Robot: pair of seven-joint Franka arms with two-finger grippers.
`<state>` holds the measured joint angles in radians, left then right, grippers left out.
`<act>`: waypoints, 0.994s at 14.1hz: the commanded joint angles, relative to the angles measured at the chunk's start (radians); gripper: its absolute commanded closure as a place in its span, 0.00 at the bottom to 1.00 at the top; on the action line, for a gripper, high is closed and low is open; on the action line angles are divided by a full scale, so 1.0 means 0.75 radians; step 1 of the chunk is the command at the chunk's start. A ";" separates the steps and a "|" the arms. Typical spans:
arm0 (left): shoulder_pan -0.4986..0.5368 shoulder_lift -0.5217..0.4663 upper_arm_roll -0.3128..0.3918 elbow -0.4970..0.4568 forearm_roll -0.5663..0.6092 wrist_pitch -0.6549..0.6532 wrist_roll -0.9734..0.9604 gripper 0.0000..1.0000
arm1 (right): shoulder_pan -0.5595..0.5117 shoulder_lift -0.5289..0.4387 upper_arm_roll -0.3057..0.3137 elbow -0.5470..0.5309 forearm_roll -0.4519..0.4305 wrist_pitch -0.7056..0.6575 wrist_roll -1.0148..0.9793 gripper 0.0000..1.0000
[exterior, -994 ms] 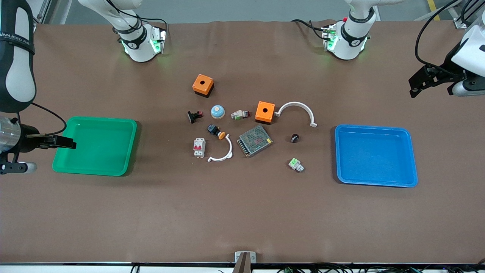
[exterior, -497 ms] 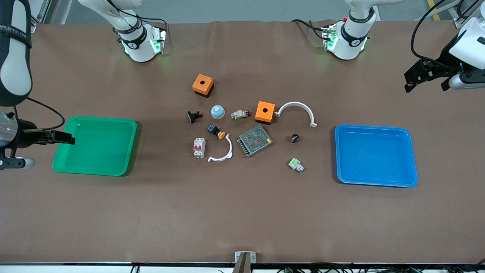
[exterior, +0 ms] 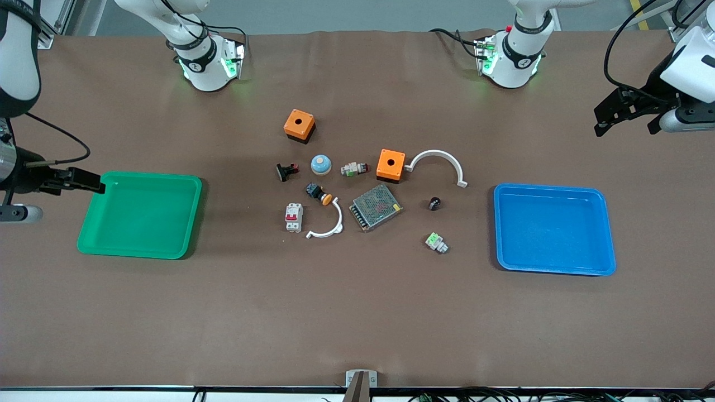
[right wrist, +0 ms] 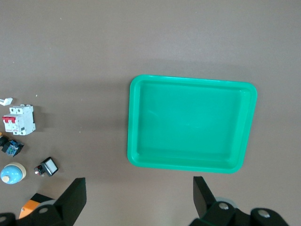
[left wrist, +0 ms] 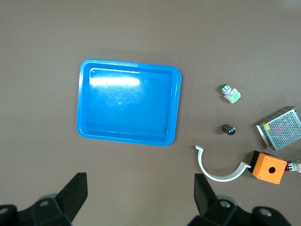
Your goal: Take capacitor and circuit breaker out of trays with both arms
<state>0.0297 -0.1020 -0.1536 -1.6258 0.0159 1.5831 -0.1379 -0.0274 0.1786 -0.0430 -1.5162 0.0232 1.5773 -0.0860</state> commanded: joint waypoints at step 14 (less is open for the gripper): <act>0.032 0.038 0.006 0.073 -0.021 -0.002 0.020 0.00 | 0.028 -0.328 -0.035 -0.300 -0.019 0.057 -0.008 0.00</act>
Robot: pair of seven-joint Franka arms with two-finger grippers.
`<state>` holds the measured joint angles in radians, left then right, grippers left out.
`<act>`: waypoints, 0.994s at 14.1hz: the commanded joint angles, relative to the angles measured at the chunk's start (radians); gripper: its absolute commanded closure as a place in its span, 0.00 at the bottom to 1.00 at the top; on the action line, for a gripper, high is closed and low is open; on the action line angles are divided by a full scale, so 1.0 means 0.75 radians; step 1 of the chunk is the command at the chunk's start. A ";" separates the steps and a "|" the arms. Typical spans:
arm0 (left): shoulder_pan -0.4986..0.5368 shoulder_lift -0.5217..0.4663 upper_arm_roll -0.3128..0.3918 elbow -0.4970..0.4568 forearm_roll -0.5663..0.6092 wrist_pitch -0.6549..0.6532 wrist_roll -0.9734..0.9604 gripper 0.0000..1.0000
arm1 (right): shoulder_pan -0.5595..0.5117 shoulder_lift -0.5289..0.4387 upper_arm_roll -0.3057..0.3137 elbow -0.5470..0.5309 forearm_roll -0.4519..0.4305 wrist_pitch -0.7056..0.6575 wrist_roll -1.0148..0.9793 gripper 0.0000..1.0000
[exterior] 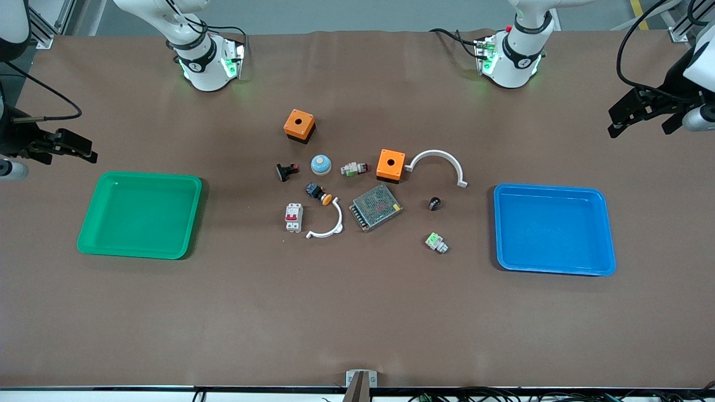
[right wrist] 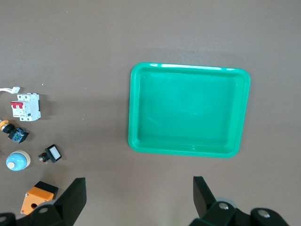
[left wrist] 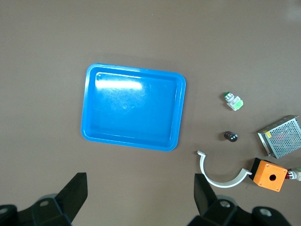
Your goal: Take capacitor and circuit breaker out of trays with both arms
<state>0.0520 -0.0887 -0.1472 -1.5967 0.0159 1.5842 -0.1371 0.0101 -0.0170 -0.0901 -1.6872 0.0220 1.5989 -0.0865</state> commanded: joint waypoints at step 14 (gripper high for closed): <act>-0.004 0.016 -0.014 0.035 -0.025 -0.055 0.025 0.00 | -0.036 -0.127 0.069 -0.092 -0.015 0.030 -0.007 0.00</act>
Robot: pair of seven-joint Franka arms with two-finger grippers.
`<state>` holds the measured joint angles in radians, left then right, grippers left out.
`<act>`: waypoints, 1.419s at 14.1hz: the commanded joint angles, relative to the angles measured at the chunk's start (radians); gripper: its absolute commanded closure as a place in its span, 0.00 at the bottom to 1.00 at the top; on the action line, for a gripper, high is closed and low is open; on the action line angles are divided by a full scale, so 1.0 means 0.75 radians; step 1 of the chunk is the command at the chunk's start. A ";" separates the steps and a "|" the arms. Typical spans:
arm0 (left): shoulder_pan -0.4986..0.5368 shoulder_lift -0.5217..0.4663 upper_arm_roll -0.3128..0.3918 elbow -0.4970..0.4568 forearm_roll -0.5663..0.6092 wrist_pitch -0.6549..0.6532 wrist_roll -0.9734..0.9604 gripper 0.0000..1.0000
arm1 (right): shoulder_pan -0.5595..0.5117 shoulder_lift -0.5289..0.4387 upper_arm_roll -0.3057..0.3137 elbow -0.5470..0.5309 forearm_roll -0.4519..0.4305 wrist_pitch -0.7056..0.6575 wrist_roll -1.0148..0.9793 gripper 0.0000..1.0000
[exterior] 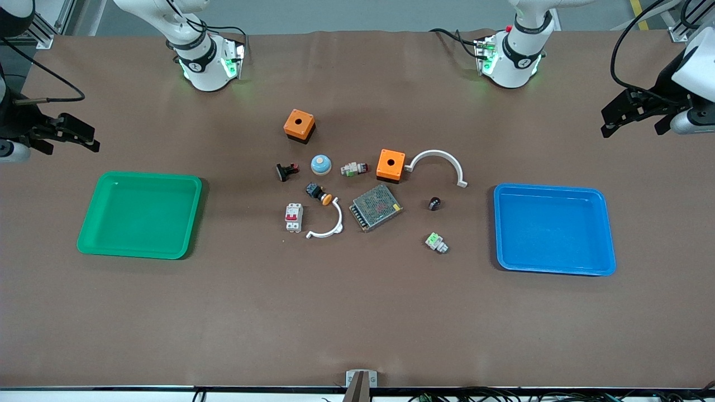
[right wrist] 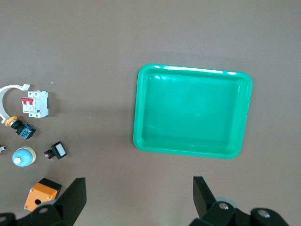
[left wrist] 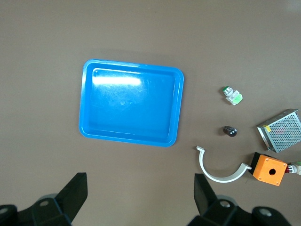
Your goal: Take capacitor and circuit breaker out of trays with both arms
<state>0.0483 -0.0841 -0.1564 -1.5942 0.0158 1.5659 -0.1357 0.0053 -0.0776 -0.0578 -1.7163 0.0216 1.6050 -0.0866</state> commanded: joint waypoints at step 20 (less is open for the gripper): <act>-0.028 0.143 -0.055 0.000 -0.005 -0.016 -0.060 0.00 | -0.046 -0.040 0.016 -0.054 0.004 0.040 0.009 0.00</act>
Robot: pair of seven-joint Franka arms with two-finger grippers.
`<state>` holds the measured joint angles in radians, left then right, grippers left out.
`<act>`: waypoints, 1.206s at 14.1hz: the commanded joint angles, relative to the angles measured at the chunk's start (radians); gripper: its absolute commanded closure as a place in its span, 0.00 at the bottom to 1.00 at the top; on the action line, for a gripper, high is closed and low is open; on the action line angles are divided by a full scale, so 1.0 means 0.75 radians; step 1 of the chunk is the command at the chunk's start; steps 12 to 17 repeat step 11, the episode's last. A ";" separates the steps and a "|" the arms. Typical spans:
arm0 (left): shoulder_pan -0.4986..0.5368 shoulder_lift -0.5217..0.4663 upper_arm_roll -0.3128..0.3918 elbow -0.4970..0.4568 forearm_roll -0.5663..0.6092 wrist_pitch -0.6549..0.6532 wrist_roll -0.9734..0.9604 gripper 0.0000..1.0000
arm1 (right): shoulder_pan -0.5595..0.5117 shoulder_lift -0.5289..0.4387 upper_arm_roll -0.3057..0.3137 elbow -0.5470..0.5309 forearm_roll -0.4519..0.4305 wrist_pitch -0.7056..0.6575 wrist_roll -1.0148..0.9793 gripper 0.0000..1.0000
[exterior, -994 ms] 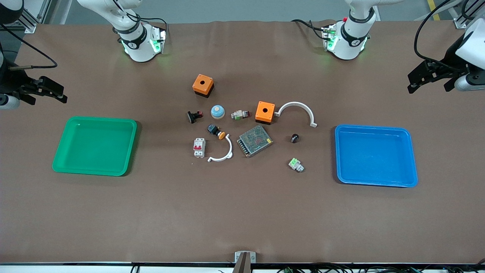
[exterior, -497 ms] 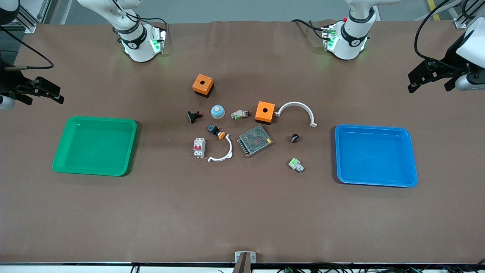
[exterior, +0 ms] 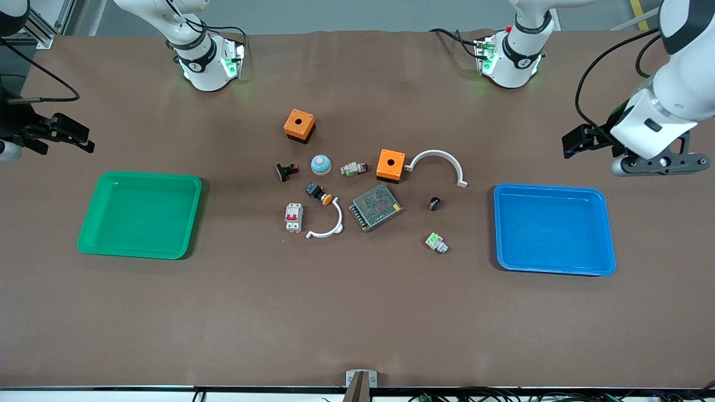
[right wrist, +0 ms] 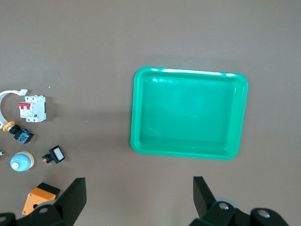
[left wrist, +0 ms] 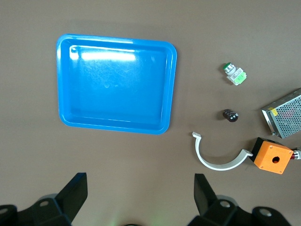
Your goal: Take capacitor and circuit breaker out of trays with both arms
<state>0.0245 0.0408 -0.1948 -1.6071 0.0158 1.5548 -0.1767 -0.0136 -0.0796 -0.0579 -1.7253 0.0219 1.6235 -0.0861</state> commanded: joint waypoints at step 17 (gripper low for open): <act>0.021 -0.093 0.002 0.165 0.085 -0.026 0.019 0.00 | -0.021 -0.043 0.016 -0.041 0.006 0.018 0.025 0.00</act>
